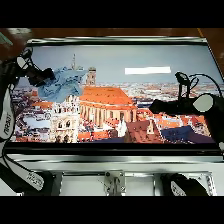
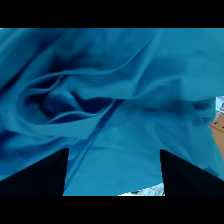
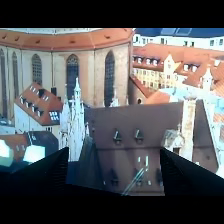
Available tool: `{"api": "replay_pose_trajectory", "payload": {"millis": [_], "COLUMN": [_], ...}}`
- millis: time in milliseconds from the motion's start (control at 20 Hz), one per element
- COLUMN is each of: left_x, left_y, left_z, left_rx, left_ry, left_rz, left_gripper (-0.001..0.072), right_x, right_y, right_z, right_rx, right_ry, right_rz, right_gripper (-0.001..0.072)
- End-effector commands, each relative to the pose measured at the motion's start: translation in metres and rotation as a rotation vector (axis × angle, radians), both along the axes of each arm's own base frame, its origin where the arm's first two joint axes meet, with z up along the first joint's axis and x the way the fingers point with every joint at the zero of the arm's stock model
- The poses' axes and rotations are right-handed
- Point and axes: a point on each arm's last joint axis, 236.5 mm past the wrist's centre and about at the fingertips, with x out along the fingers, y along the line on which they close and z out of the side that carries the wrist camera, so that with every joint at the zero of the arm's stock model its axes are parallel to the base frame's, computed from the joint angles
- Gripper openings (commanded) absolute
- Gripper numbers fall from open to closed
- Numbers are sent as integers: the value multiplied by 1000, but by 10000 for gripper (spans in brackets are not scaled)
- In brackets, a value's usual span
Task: Fold the shirts.
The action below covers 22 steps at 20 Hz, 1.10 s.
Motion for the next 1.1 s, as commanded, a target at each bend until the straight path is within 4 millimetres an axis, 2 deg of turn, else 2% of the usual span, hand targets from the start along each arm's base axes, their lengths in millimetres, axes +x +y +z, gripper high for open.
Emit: {"api": "replay_pose_trajectory", "payload": {"millis": [0, 200, 400, 500, 550, 600, 650, 700, 800, 850, 950, 1050], "left_x": [15, 17, 16, 15, 15, 13, 10, 8, 9, 10, 6, -19], "left_y": [-43, -72, -81, -80, -79, -79, -83, -87, -92, -97, -113, -141], "left_z": [-43, -73, -86, -87, -87, -86, -82, -73, -39, -11, 60, 136], "left_rx": [-171, -186, -188, -191, -192, -201, -229, -253, -249, -230, -178, -129], "left_ry": [31, 58, 73, 78, 78, 88, 106, 109, 70, 22, -104, -220], "left_rz": [-48, -79, -86, -79, -77, -72, -82, -106, -174, -222, -335, -464], "left_gripper": [719, 719, 703, 279, 170, 131, 36, 36, 36, 35, 35, 35], "right_x": [10, 12, 12, 12, 12, 11, 10, 9, 8, 8, 8, 9], "right_y": [-1, -2, -1, -1, -1, -1, -1, -1, -1, -2, -5, -22], "right_z": [4, 6, 6, 6, 6, 6, 5, 4, 3, 3, 2, 0], "right_rx": [1, 1, 5, 8, 12, 14, 13, 11, 7, 1, -17, -114], "right_ry": [-45, -55, -54, -51, -48, -44, -38, -32, -28, -29, -36, -47], "right_rz": [-17, -21, -22, -28, -34, -36, -34, -31, -28, -28, -13, 7], "right_gripper": [693, 693, 693, 693, 693, 693, 693, 693, 693, 693, 693, 693]}}
